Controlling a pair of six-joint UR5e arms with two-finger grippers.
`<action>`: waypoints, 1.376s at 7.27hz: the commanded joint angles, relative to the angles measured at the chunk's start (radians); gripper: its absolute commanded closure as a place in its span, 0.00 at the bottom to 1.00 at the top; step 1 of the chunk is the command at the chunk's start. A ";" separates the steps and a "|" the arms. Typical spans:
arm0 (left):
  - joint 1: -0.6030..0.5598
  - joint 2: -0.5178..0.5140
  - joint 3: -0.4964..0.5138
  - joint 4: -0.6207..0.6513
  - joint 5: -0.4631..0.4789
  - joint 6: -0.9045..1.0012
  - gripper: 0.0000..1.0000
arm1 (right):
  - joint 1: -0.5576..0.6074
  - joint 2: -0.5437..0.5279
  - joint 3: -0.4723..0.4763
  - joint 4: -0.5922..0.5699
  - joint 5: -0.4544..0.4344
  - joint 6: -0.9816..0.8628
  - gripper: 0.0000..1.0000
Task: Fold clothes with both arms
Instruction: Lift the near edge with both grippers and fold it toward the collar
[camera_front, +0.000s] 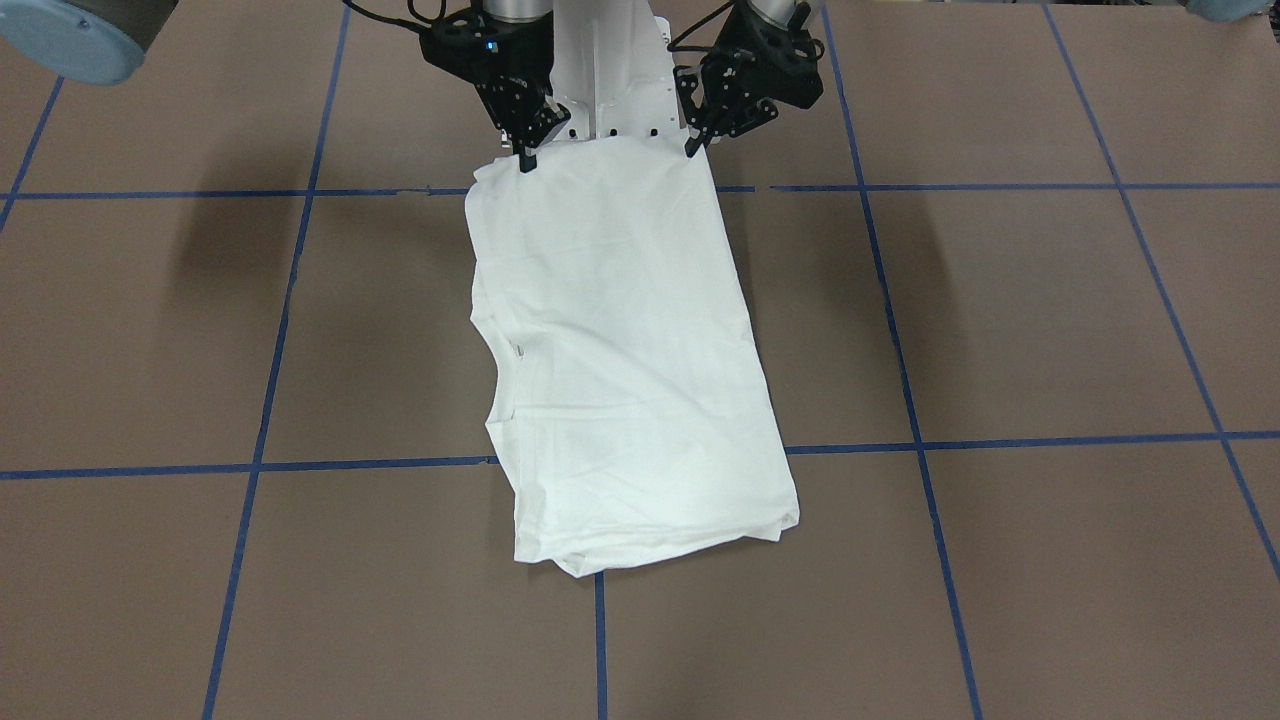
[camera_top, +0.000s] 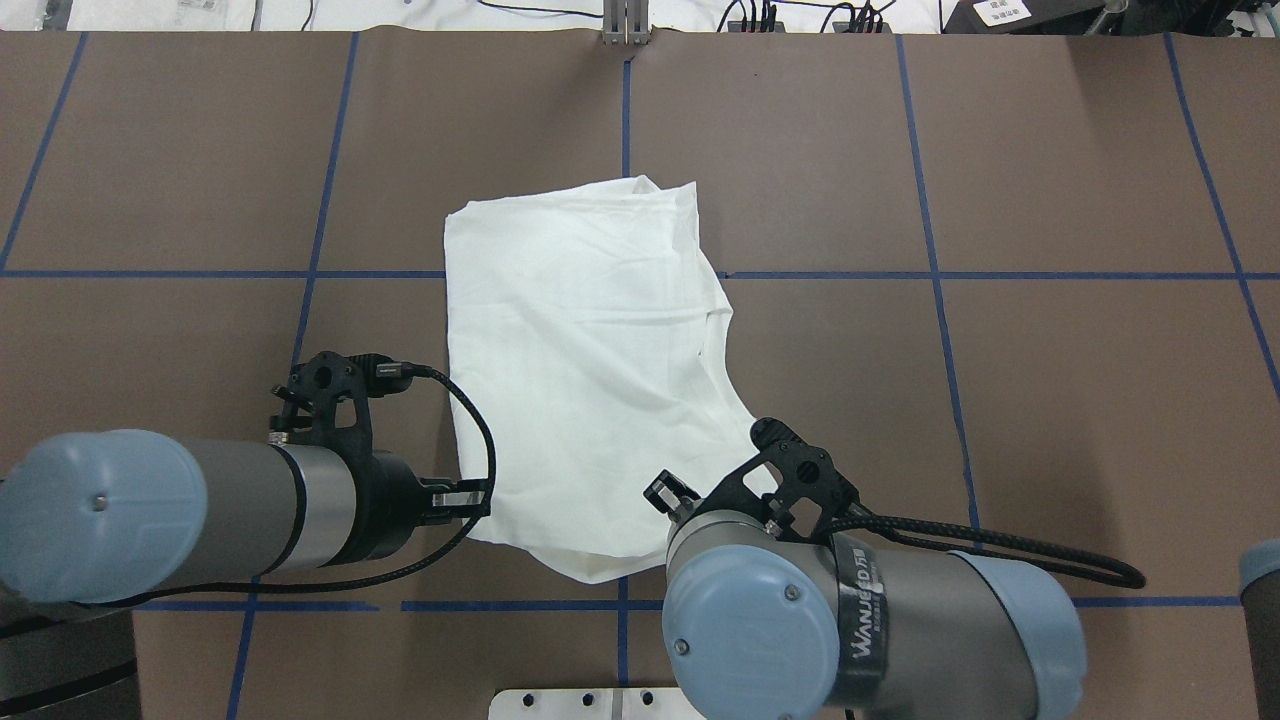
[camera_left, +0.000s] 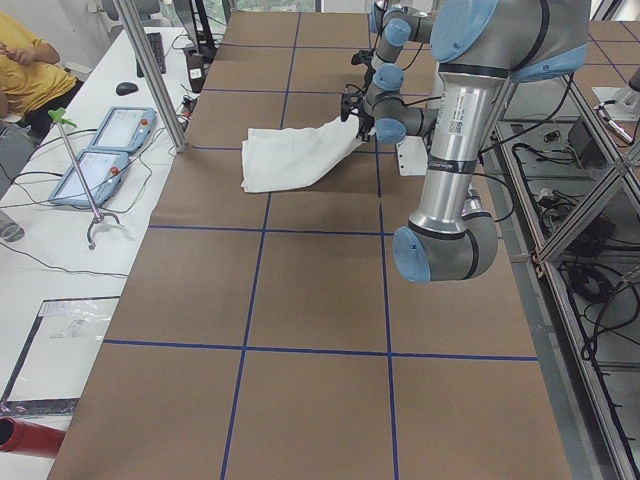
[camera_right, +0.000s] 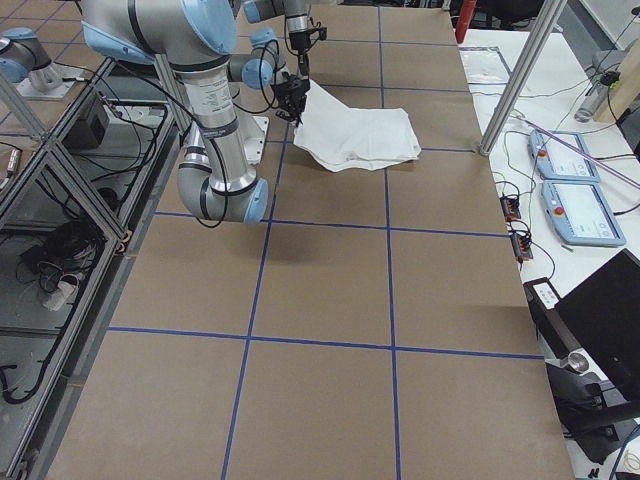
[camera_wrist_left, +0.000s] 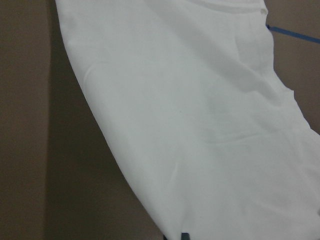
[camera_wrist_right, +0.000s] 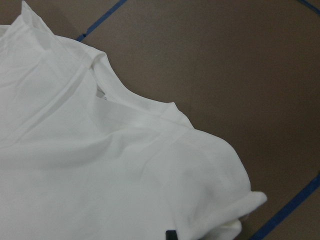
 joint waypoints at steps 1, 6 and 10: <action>0.009 -0.034 -0.022 0.099 -0.028 0.000 1.00 | -0.017 0.043 0.000 -0.078 -0.029 -0.027 1.00; -0.262 -0.184 0.361 0.089 -0.019 0.239 1.00 | 0.230 0.185 -0.472 0.285 -0.102 -0.292 1.00; -0.376 -0.326 0.755 -0.150 0.019 0.334 1.00 | 0.334 0.343 -0.852 0.495 -0.083 -0.403 1.00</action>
